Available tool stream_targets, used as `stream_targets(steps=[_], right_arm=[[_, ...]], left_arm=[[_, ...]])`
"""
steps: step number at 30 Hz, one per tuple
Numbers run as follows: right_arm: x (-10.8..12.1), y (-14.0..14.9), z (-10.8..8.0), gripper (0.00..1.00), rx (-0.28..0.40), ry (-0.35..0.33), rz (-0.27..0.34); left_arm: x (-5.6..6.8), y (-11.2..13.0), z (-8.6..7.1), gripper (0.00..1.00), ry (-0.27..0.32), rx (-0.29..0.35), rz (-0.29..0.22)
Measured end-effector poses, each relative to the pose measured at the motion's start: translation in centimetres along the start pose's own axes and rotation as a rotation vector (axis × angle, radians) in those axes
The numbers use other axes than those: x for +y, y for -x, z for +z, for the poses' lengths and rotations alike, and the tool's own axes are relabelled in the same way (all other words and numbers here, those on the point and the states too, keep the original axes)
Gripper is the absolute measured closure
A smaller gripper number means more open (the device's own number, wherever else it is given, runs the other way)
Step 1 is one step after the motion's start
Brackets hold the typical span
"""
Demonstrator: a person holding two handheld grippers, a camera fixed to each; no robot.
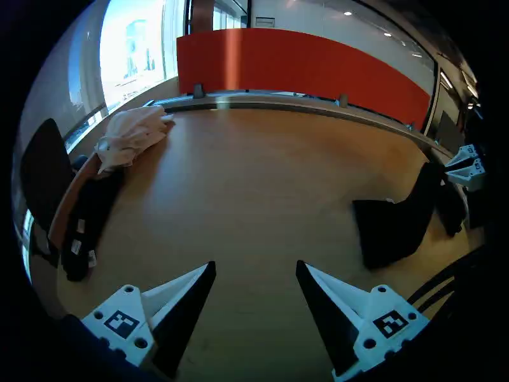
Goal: Fold towel
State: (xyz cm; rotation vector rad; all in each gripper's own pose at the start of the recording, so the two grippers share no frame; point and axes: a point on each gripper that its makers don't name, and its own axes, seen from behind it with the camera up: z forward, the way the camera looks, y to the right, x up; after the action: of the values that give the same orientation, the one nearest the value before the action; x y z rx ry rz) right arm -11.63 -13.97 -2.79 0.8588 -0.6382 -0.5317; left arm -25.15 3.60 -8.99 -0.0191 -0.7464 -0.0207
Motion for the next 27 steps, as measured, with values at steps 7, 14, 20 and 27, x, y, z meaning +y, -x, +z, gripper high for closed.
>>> stream_targets(steps=[7,14,20,27], right_arm=[[-1.7,-0.8,1.4,0.32,0.005,-0.035,-0.007],[-4.8,-0.9,4.2,0.29,-0.009,-0.101,0.007],[-7.7,0.1,6.2,0.26,-0.047,-0.159,0.022],[-7.6,1.0,6.0,0.15,-0.068,-0.151,0.034]], left_arm=[[-0.5,0.2,-0.2,0.07,-0.007,0.002,0.001],[-1.3,0.7,-0.5,0.07,-0.018,0.001,-0.013],[-2.3,1.2,-0.8,0.06,-0.032,-0.004,-0.019],[-3.0,1.4,-0.8,0.06,-0.040,-0.006,-0.031]])
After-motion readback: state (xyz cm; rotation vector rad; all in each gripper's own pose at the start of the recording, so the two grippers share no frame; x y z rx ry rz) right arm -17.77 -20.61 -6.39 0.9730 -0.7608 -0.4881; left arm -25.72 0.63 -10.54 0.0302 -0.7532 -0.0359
